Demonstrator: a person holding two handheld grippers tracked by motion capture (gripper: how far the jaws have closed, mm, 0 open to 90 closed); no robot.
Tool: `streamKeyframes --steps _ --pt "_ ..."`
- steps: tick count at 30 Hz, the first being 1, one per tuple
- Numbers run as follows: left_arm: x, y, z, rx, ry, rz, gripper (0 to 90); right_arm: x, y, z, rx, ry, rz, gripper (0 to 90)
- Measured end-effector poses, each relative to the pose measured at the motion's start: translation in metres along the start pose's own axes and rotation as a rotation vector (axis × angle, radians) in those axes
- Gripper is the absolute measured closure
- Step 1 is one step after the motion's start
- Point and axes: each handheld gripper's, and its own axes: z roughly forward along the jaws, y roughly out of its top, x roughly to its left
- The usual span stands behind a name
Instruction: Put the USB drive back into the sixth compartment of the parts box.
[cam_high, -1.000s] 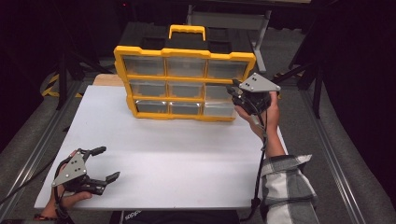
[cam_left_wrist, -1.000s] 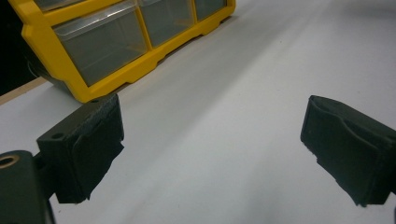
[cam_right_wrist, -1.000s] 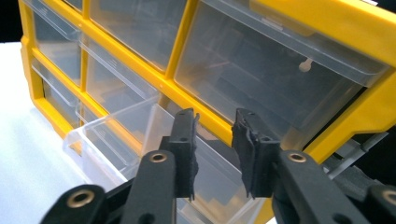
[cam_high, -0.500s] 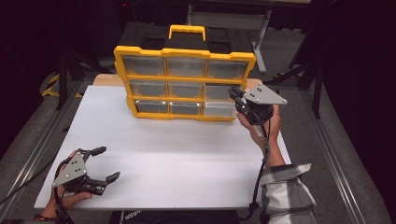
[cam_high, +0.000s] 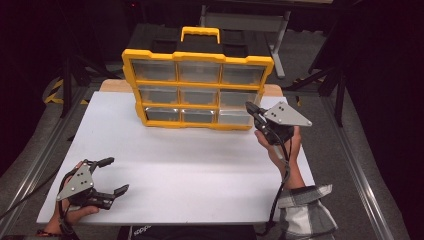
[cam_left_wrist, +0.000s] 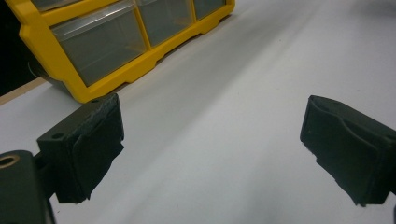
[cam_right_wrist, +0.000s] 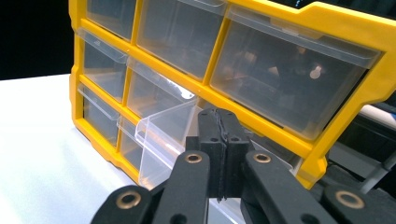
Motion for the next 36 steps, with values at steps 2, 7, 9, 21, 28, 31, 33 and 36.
streamKeyframes --steps 2,7,9,21,28,31,33,36 --pt "0.000 0.000 0.000 -0.001 -0.001 -0.001 7.0 0.006 -0.004 -0.003 -0.013 -0.001 -0.008 89.0" --pt "0.000 0.000 0.000 0.000 -0.001 0.000 6.9 0.013 -0.009 -0.007 -0.034 0.009 0.009 88.0" --pt "0.000 0.000 0.000 0.003 -0.002 0.001 6.9 0.017 -0.011 -0.007 -0.033 0.016 0.005 87.9" --pt "-0.001 0.000 0.000 0.003 -0.002 0.007 6.8 0.032 -0.021 -0.014 -0.044 0.040 -0.022 85.8" --pt "-0.002 -0.001 0.001 0.004 -0.005 0.009 6.8 0.040 -0.029 -0.017 -0.040 0.054 -0.033 83.9" --pt "-0.002 -0.001 0.001 0.006 -0.007 0.007 6.8 0.042 -0.032 -0.018 -0.037 0.062 -0.039 82.1" --pt "-0.002 -0.001 0.001 0.005 -0.010 0.008 6.8 0.043 -0.035 -0.019 -0.039 0.063 -0.036 80.2" --pt "-0.002 -0.001 0.001 0.011 -0.011 0.010 6.8 0.045 -0.041 -0.020 -0.034 0.069 -0.024 76.4"
